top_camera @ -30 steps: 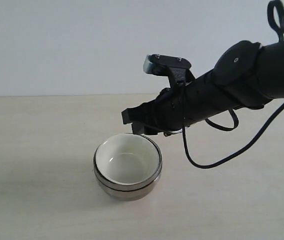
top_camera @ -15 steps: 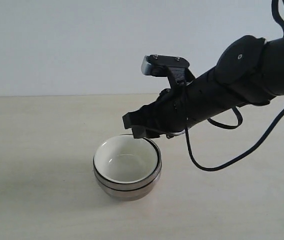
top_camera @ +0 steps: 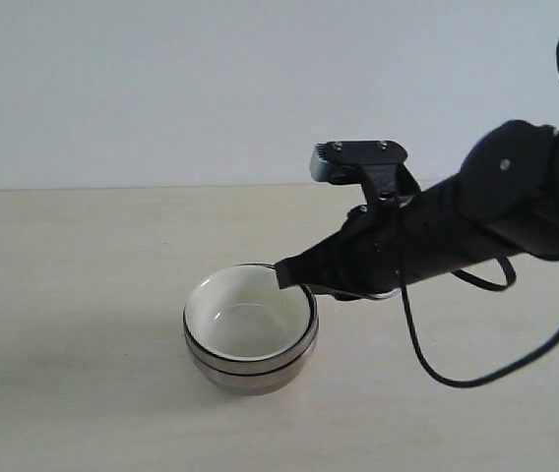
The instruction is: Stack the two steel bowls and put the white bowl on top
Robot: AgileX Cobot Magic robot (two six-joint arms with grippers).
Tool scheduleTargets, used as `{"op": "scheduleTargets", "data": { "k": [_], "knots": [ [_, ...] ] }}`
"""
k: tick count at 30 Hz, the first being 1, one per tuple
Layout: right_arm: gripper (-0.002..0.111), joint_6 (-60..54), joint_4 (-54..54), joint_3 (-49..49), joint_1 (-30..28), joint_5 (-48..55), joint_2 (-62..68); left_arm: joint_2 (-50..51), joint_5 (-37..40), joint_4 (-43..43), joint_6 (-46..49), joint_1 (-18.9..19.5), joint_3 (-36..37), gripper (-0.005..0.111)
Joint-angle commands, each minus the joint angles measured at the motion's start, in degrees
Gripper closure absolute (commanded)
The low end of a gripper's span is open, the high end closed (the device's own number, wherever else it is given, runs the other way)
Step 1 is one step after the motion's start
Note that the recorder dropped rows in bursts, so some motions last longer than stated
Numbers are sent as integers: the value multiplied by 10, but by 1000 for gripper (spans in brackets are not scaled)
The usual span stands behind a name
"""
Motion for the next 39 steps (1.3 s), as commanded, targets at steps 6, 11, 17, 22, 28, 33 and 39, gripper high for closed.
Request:
{"op": "scheduleTargets", "data": {
  "k": [6,11,17,22,28,33,39],
  "knots": [
    [108,19,52,177,1,-196,-101,-2,-2,-2,2,2,2,103],
    [108,59,47,256,33,-274,-143,-2,-2,-2,2,2,2,103],
    [108,74,46,311,99,-341,-181,-2,-2,-2,2,2,2,103],
    [108,74,46,316,150,-348,-194,-2,-2,-2,2,2,2,103],
    [108,92,46,316,166,-316,-194,-2,-2,-2,2,2,2,103],
    [108,92,46,316,166,-316,-194,-2,-2,-2,2,2,2,103],
    [108,92,46,316,166,-316,-194,-2,-2,-2,2,2,2,103]
  ]
}}
